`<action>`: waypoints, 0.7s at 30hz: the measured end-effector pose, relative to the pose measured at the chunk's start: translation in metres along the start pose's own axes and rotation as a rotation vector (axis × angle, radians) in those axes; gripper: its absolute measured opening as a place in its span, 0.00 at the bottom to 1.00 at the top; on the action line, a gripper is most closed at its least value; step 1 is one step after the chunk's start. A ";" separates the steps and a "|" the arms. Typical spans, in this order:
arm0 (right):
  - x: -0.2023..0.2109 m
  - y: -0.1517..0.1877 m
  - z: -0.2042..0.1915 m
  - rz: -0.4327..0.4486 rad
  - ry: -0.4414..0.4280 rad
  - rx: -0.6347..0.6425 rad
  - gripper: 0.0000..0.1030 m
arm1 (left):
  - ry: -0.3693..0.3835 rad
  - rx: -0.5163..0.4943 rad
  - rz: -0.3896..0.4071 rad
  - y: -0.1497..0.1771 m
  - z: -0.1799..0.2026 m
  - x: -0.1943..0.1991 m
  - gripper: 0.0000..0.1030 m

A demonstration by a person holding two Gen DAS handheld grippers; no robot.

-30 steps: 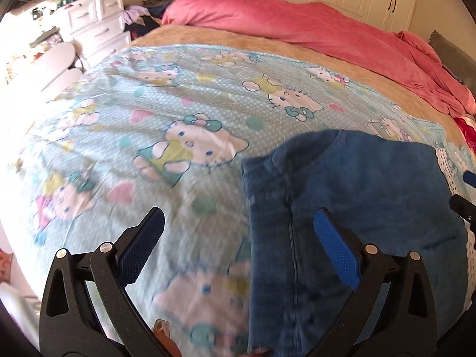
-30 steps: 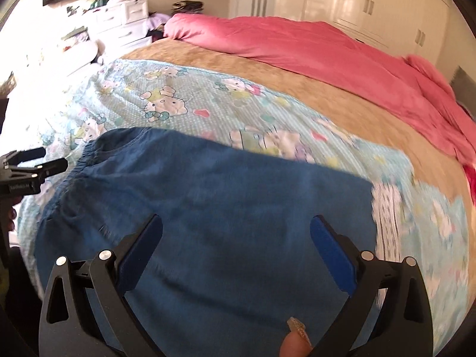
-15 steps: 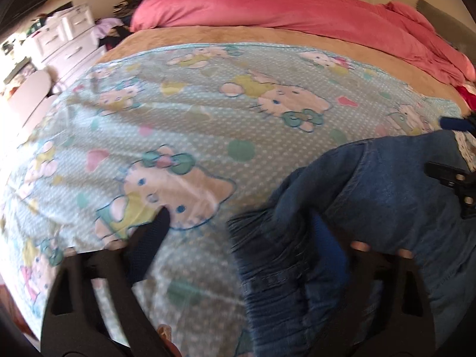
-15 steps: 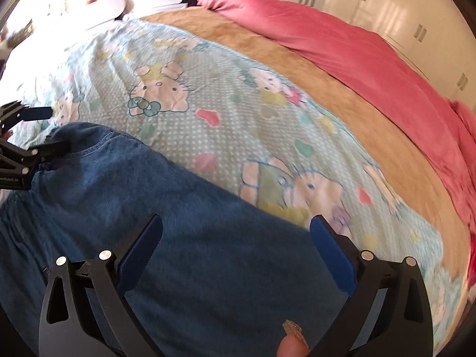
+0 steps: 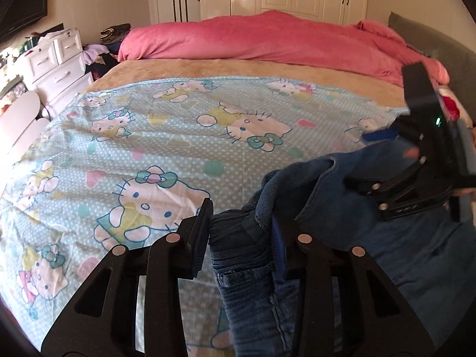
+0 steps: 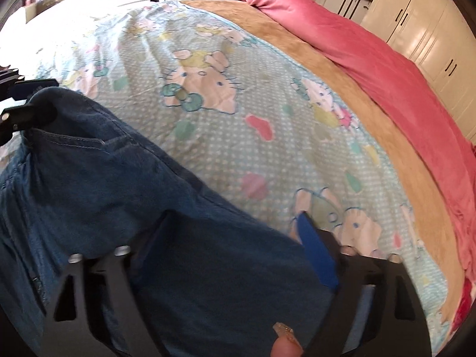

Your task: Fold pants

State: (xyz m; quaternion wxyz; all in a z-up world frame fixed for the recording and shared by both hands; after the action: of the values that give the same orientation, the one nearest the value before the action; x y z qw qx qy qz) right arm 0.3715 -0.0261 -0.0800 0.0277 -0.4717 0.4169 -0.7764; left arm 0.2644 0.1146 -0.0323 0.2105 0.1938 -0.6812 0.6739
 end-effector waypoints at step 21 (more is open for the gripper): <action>0.157 0.027 -0.023 0.310 -0.046 -0.297 0.04 | 0.018 -0.069 0.128 0.010 0.030 0.076 0.27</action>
State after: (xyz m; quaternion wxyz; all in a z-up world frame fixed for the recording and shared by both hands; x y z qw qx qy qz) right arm 0.2576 -0.0982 0.0087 0.0861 -0.4185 0.5936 -0.6820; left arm 0.1943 0.0861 0.0008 0.1799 0.1363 -0.7130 0.6638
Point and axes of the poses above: each gripper's, at about its wrist camera, not at the fingertips, and x roughly against the way its jaws point, z to its right, y to its underside, the point moved 5 cm from there along -x, roughly the way its jaws point, and after that the axes turned 12 degrees about z, right-handed, at the moved point
